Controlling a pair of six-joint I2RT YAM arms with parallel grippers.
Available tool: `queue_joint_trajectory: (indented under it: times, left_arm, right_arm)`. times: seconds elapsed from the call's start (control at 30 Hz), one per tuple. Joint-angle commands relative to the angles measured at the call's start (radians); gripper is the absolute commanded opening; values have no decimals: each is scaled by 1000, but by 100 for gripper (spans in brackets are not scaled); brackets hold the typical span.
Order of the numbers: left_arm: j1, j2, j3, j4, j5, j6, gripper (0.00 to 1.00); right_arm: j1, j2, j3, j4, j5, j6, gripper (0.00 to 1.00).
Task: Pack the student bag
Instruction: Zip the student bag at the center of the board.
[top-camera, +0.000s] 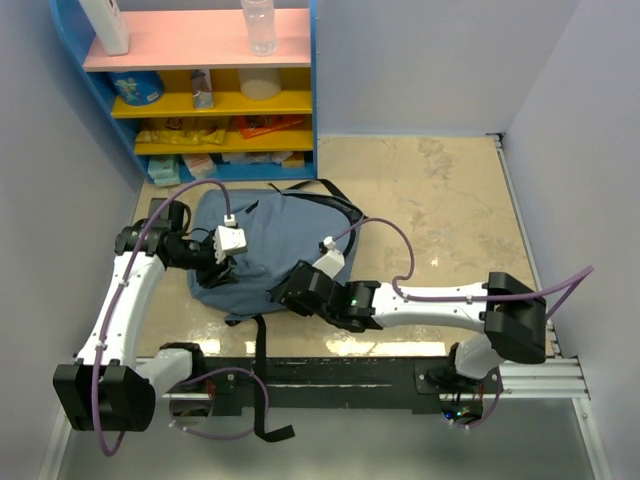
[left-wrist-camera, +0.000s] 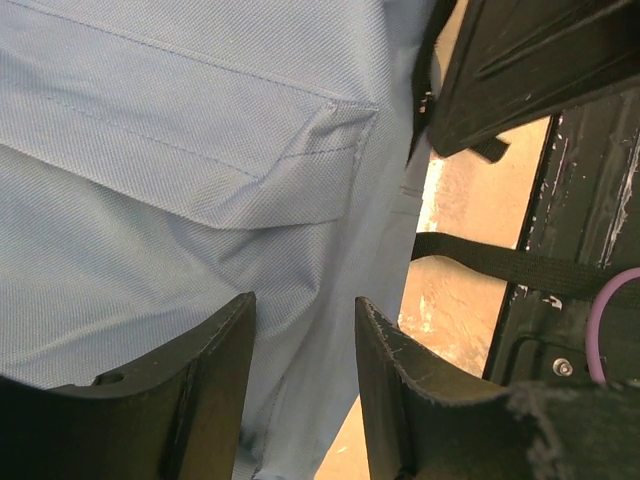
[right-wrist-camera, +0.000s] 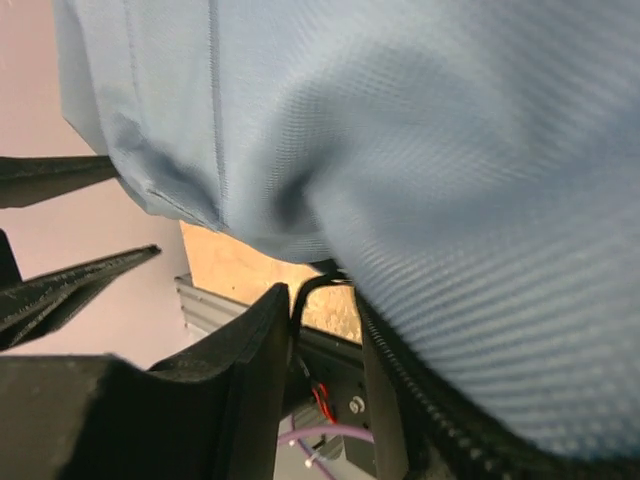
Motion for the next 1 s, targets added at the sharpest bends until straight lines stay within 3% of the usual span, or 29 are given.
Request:
queue_joint_trajectory:
  times: [0.0,0.07,0.2,0.3,0.5,0.6,0.87,0.97]
  left_arm:
    - [1,-18,30,-23,34,23,49]
    - [-1,-21,27,-22,28,23,49]
    - [-1,-32,26,1,17,-3,49]
    - [1,-31,25,21,20,-22,49]
    - [-1,-49,27,17,16,-34,49]
    - [1,-64,23,35,11,-54,49]
    - [-1,-57,22,44,-1,-58,49]
    - [-1,-43,28,41,5,-55,49]
  right_arm:
    - [11,53,113,-45,83,-75,51]
    - [34,89,170,-86,107,-98,73]
    - [151,66,247,-349,251,-15,83]
    - [224,-12,213,-439,379,69,83]
    - [302,-3,241,-594,388,270,78]
    - [307,43,313,-693,380,373,67]
    - [315,300,604,-1000,543,552,63]
    - [284,305,618,-910,537,526,59]
